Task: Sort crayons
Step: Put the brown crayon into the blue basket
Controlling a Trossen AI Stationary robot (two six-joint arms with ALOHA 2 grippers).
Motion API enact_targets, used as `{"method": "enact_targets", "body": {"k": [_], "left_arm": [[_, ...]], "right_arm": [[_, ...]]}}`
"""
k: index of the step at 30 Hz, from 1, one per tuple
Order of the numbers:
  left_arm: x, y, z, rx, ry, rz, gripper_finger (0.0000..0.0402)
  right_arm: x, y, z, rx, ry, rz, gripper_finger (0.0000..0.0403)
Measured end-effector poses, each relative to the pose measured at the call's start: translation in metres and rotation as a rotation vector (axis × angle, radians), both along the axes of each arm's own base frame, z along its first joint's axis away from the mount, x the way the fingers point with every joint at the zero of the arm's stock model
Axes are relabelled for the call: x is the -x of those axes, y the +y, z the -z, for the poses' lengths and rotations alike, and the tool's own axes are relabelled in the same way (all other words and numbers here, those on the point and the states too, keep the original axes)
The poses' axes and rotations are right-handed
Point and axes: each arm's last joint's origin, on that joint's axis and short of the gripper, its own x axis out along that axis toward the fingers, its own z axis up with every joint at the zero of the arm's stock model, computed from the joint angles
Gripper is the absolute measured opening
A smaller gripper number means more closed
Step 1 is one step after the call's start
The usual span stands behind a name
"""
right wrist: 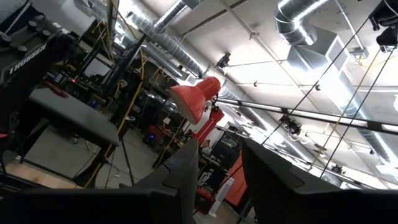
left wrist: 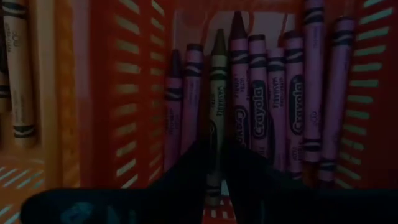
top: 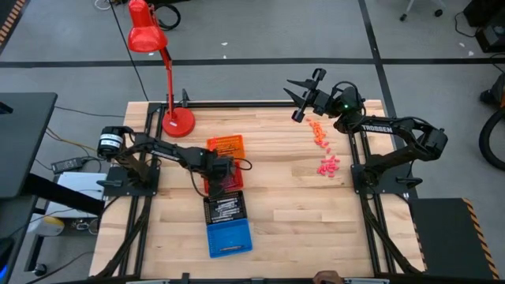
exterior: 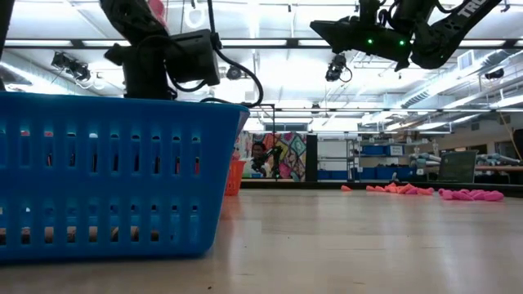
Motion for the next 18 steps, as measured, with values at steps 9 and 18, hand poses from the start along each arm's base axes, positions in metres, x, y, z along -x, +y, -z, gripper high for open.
{"method": "enact_targets", "body": {"k": [9,18], "left_arm": [[0.0038,0.0007,0.004,-0.028,0.004,-0.037,0.0089],[0.004,0.0013,0.0047,-0.026,0.005,-0.042,0.0147]], "right_arm": [[0.0,0.0,0.0,0.0,0.0,0.0,0.0129],[0.0001,-0.0002,0.0,0.0,0.0,0.001,0.0129]]}}
